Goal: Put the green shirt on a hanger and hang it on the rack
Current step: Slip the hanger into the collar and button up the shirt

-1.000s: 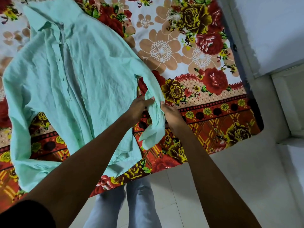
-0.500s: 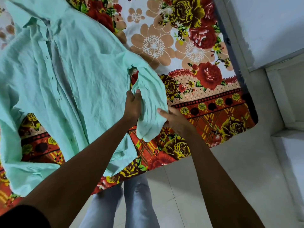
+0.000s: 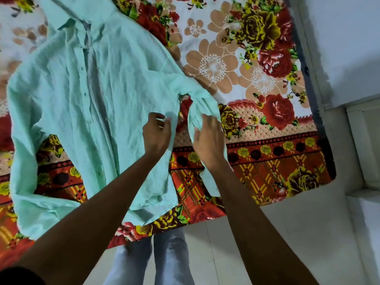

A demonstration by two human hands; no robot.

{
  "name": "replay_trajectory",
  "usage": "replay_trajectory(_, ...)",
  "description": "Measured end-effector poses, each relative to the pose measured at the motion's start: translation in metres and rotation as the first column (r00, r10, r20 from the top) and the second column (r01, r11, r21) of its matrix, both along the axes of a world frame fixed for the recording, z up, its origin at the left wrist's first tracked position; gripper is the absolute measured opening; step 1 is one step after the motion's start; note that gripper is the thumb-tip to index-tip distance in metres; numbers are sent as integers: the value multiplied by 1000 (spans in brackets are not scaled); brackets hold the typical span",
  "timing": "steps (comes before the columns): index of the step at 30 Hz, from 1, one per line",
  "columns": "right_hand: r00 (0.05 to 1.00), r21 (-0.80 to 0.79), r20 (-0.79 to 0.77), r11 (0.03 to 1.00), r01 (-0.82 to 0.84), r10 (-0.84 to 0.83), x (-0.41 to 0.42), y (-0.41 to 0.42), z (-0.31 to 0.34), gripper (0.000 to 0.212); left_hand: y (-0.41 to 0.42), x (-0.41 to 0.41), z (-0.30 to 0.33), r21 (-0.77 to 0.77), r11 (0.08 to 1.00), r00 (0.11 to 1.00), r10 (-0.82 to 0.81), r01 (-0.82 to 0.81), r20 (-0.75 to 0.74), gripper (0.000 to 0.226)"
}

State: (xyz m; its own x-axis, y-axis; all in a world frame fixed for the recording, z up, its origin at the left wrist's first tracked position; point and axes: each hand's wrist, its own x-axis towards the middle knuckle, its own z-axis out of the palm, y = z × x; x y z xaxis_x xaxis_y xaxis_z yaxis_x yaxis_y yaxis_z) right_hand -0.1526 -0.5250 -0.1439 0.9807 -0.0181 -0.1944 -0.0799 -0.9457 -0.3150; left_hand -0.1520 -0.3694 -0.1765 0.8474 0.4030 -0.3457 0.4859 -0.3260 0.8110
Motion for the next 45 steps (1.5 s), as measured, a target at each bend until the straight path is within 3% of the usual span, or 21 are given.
replay_trajectory(2,986,130,24,977,-170,168,27,43,-8,44,29,11,-7,93,995,999,27,-31,47,19)
replay_trajectory(5,937,164,41,922,-350,348,61,103,-24,40,76,30,-19,162,982,993,88,-101,83,16)
replay_trajectory(10,891,126,122,883,-452,438,109,151,-45,37,117,59,-25,241,968,990,40,-72,133,27)
replay_trajectory(17,765,5,215,783,-622,607,195,234,-78,41,182,114,-38,316,938,990,125,-139,63,43)
replay_trajectory(21,712,-55,73,715,-697,699,232,257,-84,57,192,136,-39,327,941,996,91,-87,1,34)
replay_trajectory(25,711,-34,13,711,-703,703,237,255,-93,58,191,140,-36,303,953,991,65,-26,-120,20)
replay_trajectory(27,701,-3,-27,701,-713,713,237,255,-90,57,193,136,-33,264,964,984,42,5,-172,16)
replay_trajectory(30,691,22,-56,693,-721,721,243,253,-84,56,193,124,-24,81,994,984,83,-70,-160,15)
replay_trajectory(32,682,12,-80,685,-728,727,244,252,-84,57,193,110,-21,-118,984,975,108,-132,-192,25)
replay_trajectory(35,674,-14,-97,676,-737,733,240,251,-84,58,194,77,-15,-287,946,959,72,-153,-272,43)
replay_trajectory(38,683,-70,-98,679,-731,724,234,251,-81,59,191,41,-13,-286,956,957,-28,-58,-288,32)
replay_trajectory(41,709,-191,11,697,-691,705,206,248,-66,55,179,15,-6,-345,924,941,43,-165,-335,34)
replay_trajectory(43,726,-165,134,737,-655,675,168,240,-52,48,175,3,3,-416,874,929,98,-252,-356,32)
replay_trajectory(45,745,-70,172,762,-643,645,125,225,-42,39,174,-11,9,-411,895,934,17,-174,-358,37)
